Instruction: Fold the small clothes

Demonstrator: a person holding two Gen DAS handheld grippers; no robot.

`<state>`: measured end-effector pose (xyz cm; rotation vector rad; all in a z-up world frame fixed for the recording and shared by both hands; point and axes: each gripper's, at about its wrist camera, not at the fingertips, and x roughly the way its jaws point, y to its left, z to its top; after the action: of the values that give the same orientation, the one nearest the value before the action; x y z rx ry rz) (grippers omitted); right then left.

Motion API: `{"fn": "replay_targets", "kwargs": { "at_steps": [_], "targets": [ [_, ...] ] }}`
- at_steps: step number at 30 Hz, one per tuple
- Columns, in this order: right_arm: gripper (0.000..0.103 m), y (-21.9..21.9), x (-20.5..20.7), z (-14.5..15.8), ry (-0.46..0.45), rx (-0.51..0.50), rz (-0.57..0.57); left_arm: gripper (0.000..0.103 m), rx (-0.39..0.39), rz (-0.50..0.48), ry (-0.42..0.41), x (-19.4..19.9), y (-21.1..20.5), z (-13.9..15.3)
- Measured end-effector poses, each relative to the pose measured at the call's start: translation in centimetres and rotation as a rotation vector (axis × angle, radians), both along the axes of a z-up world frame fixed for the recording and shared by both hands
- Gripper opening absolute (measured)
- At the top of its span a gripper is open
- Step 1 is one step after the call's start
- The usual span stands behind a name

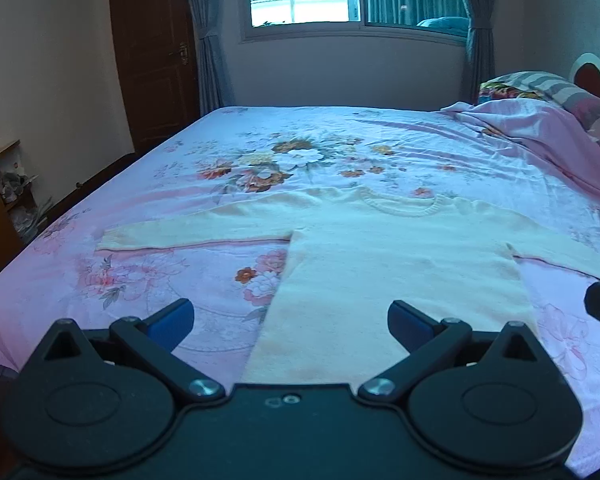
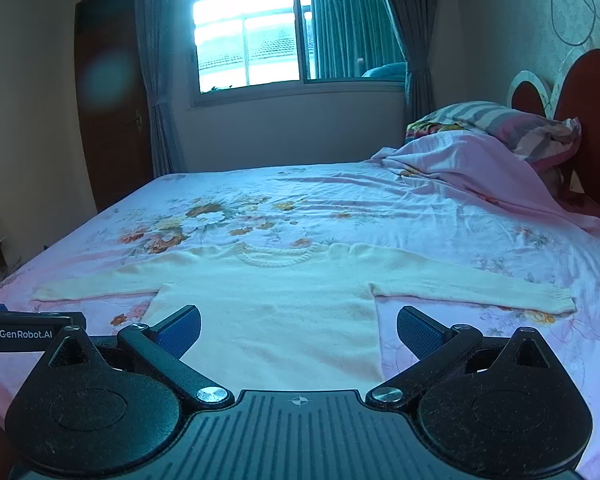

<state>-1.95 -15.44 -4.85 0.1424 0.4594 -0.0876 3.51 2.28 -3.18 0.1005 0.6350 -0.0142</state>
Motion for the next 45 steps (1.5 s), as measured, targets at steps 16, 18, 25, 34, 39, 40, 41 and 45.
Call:
{"fn": "replay_targets", "kwargs": {
  "at_steps": [16,18,25,34,39,40,41,45],
  "targets": [
    [0.103,2.4,7.1,-1.1,0.040,-0.035,0.055,0.102,0.019,0.131,0.044,6.2,4.6,-1.8],
    [0.103,2.8,8.2,-1.3,0.047,-0.035,0.062,0.102,0.025,0.145,0.053,7.1,5.1,-2.1],
    [0.103,4.1,12.0,-2.3,0.073,-0.040,0.089,0.102,0.040,0.191,0.076,10.3,6.8,-2.9],
    [0.103,5.4,17.1,-3.8,0.109,-0.036,0.113,0.102,0.037,0.243,0.125,14.7,8.9,-4.6],
    [0.103,6.0,19.7,-4.9,0.139,-0.045,0.130,0.101,0.044,0.270,0.154,17.2,9.9,-5.9],
    [0.103,6.1,20.1,-5.1,0.145,-0.047,0.134,0.101,0.042,0.279,0.160,17.7,10.2,-6.1],
    [0.103,6.2,20.7,-5.4,0.150,-0.047,0.136,0.101,0.039,0.287,0.164,18.2,10.5,-6.4],
    [0.103,6.4,22.5,-6.4,0.169,-0.042,0.142,0.100,0.009,0.324,0.200,20.6,12.4,-7.7]
  ]
}}
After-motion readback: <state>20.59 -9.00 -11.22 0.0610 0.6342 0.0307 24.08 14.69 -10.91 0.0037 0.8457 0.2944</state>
